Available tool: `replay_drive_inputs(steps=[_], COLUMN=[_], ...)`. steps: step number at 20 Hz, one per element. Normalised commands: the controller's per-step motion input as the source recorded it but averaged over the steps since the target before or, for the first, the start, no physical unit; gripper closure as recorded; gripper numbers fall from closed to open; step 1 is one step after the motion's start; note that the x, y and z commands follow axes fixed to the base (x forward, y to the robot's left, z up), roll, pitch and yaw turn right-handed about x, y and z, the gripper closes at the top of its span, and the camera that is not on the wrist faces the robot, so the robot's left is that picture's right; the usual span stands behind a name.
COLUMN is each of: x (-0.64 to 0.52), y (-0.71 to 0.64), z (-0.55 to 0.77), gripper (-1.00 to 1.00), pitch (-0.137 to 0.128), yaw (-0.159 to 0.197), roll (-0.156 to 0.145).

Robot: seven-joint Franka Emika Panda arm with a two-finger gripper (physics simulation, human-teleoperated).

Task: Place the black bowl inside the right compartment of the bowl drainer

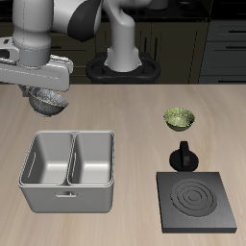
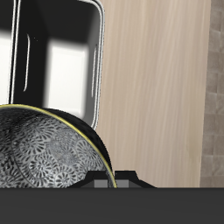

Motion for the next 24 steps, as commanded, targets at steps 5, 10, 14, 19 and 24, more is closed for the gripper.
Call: replay_drive_inputs(steps=[5, 10, 14, 19, 24], x=[0.26, 0.14, 0.14, 0.03, -0.01], y=[0.17, 0.12, 0.03, -0.15, -0.09], z=[-0.08, -0.1, -0.18, -0.22, -0.12], gripper=[1.0, 1.0, 1.0, 1.0, 1.0], pitch=[0.008, 0.013, 0.019, 0.037, 0.019], yaw=[0.008, -0.012, -0.001, -0.005, -0.005], roll=[0.035, 0.021, -0.002, -0.034, -0.031])
